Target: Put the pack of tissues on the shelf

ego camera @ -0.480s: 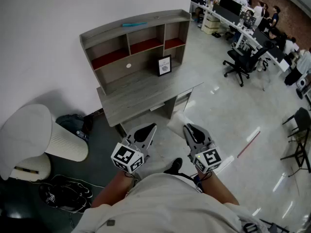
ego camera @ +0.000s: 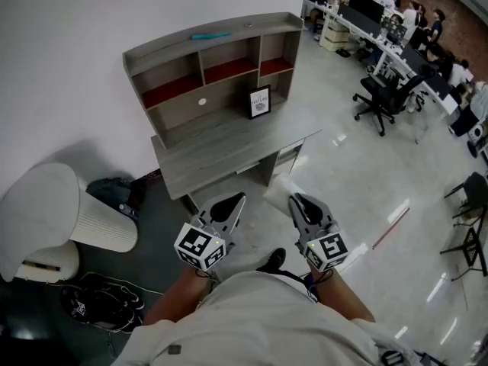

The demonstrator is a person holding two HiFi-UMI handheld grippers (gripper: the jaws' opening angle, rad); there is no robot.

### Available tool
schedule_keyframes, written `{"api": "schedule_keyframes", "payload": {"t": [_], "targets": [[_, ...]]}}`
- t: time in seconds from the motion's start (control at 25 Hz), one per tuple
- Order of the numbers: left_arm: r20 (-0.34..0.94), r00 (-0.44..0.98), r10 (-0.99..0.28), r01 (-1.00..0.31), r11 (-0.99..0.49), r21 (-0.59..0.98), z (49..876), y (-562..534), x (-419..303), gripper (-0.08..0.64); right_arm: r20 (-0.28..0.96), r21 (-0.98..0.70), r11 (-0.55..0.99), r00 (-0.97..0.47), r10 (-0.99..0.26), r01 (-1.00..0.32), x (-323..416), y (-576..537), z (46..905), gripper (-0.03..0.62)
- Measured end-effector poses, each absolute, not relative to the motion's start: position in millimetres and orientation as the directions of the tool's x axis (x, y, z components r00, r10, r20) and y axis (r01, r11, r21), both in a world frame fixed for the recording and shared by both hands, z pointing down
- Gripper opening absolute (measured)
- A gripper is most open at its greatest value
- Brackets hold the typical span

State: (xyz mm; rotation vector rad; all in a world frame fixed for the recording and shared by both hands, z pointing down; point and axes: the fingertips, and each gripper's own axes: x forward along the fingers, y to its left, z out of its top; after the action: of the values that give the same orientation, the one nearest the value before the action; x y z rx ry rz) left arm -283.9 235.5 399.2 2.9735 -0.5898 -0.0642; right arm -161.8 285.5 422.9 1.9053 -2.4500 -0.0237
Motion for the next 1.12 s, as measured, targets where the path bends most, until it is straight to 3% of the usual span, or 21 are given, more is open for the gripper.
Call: {"api": "schedule_keyframes", "payload": {"t": [0.4, 1.12], "targets": [[0.003, 0.926, -0.377, -0.374, -0.918, 0.133, 409.5, 202.7, -230.5, 0.015, 0.016, -0.006, 0.233, -0.233, -0.972, -0.973, -106.4, 258.0, 430.5, 0.057], [0.023, 0.950, -0.310, -0.310, -0.942, 0.128, 416.4, 150.7, -56.6, 0.017, 0.013, 0.008, 0.233, -0.233, -0.972, -0.972, 42.4, 218.2, 432.4, 0.057]]}}
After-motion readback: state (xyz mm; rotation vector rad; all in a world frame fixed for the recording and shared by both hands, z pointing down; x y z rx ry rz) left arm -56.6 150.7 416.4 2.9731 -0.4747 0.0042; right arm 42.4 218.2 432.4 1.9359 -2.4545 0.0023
